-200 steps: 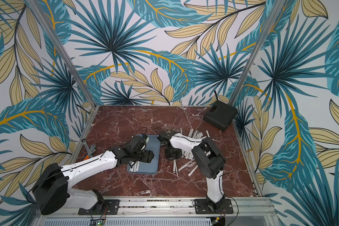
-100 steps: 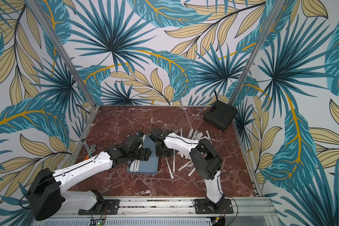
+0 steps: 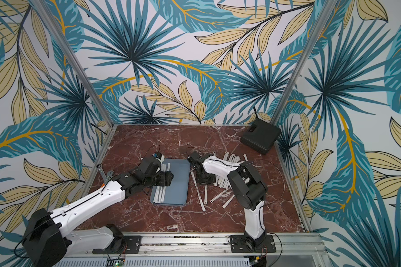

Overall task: Put the straws into the storage box
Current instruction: Pick up the straw from the center of the board, then place the straw in the storage box.

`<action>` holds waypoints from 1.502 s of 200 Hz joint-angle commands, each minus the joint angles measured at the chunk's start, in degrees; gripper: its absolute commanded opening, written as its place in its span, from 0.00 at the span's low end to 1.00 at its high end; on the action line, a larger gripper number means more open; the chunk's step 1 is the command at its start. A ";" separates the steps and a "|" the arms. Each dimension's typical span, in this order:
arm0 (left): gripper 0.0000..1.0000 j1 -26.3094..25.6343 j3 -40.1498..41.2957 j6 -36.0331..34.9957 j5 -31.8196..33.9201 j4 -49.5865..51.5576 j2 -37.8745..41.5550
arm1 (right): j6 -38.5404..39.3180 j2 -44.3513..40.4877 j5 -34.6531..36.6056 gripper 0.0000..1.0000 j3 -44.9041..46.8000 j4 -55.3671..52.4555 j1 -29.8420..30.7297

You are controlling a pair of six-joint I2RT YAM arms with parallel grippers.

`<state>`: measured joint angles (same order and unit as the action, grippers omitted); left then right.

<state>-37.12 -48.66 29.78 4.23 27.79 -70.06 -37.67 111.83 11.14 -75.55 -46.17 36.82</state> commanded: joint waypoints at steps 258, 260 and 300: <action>0.80 11.82 7.29 0.01 2.28 3.82 15.05 | -17.26 16.90 -9.50 0.10 -23.85 9.53 15.56; 0.80 11.84 7.32 0.01 2.27 3.82 15.04 | -17.20 17.10 -9.54 0.10 -24.03 9.53 15.56; 0.80 11.92 6.92 -0.07 1.93 3.59 14.80 | -16.27 19.60 -9.91 0.10 -27.15 8.13 15.84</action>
<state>-25.50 -42.61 29.45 6.96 32.77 -55.29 -54.24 128.97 1.85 -101.14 -36.05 52.29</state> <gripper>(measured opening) 0.801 0.098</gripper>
